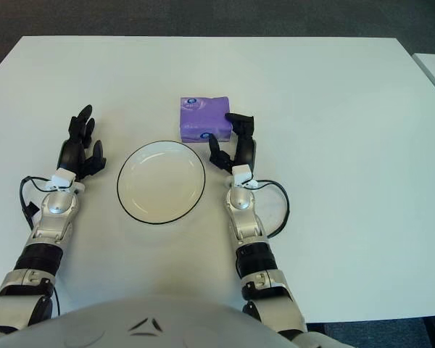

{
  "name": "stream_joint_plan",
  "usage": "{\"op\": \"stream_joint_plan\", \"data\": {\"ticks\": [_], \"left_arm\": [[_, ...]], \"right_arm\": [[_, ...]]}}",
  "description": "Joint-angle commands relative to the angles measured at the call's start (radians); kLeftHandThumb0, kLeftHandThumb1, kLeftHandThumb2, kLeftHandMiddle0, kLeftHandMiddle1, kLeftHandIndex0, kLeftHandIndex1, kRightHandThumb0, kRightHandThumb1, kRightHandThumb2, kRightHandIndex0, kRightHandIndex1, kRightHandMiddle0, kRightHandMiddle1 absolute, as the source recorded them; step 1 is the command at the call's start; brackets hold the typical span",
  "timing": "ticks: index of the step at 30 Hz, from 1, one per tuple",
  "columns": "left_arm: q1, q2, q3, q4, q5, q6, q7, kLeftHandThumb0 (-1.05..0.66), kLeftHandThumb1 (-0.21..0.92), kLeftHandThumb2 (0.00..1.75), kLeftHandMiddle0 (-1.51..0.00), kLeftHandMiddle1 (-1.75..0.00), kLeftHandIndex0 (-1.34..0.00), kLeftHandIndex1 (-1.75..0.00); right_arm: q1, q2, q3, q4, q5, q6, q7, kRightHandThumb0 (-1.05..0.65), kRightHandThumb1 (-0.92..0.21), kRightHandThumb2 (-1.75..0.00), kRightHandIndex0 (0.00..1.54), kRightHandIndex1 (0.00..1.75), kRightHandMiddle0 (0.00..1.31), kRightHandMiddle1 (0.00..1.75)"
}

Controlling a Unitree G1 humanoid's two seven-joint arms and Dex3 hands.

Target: Put the tissue paper into the plate.

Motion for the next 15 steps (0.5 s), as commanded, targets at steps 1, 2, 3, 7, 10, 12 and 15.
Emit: {"op": "stream_joint_plan", "data": {"ticks": [1,2,3,7,10,12,15], "left_arm": [[0.104,-0.076,-0.034,0.137,0.019,-0.016,0.014,-0.69,0.92,0.84,-0.26,-0.01,0.0,-0.47],[0.105,-0.076,-0.034,0.135,0.019,-0.014,0.014,-0.69,0.92,0.84,-0.26,-0.01,0.0,-0.47],[0.105,-0.076,-0.035,0.134,0.019,-0.013,0.013,-0.69,0.92,0.84,-0.26,-0.01,0.0,-0.47],[0.105,-0.077,-0.034,0.134,0.018,-0.009,0.013,-0.69,0.92,0.84,-0.26,-0.01,0.0,-0.48],[0.105,-0.078,-0.034,0.134,0.018,-0.008,0.014,-0.69,0.92,0.84,-0.26,-0.01,0.0,-0.48],[0.103,-0.079,-0.034,0.137,0.018,-0.006,0.016,-0.69,0.92,0.84,-0.26,0.0,0.0,-0.48],[0.101,-0.08,-0.033,0.141,0.019,-0.005,0.019,-0.69,0.92,0.84,-0.26,0.0,0.0,-0.49]], "right_arm": [[0.131,0.004,0.008,0.036,-0.018,0.051,-0.002,-0.5,-0.76,-0.71,0.35,0.78,0.03,1.18],[0.142,0.003,0.01,0.023,-0.025,0.038,-0.006,-0.49,-0.76,-0.71,0.35,0.77,0.03,1.17],[0.151,0.002,0.012,0.014,-0.03,0.03,-0.008,-0.49,-0.76,-0.71,0.35,0.77,0.03,1.17],[0.176,0.002,0.017,-0.024,-0.044,0.014,-0.015,-0.46,-0.74,-0.74,0.33,0.76,0.04,1.14],[0.187,0.003,0.019,-0.043,-0.05,0.01,-0.019,-0.45,-0.74,-0.74,0.33,0.75,0.04,1.13],[0.201,0.004,0.024,-0.075,-0.061,0.007,-0.023,-0.45,-0.74,-0.75,0.32,0.75,0.04,1.12],[0.212,0.006,0.028,-0.103,-0.07,0.003,-0.026,-0.45,-0.73,-0.75,0.32,0.75,0.04,1.12]]}}
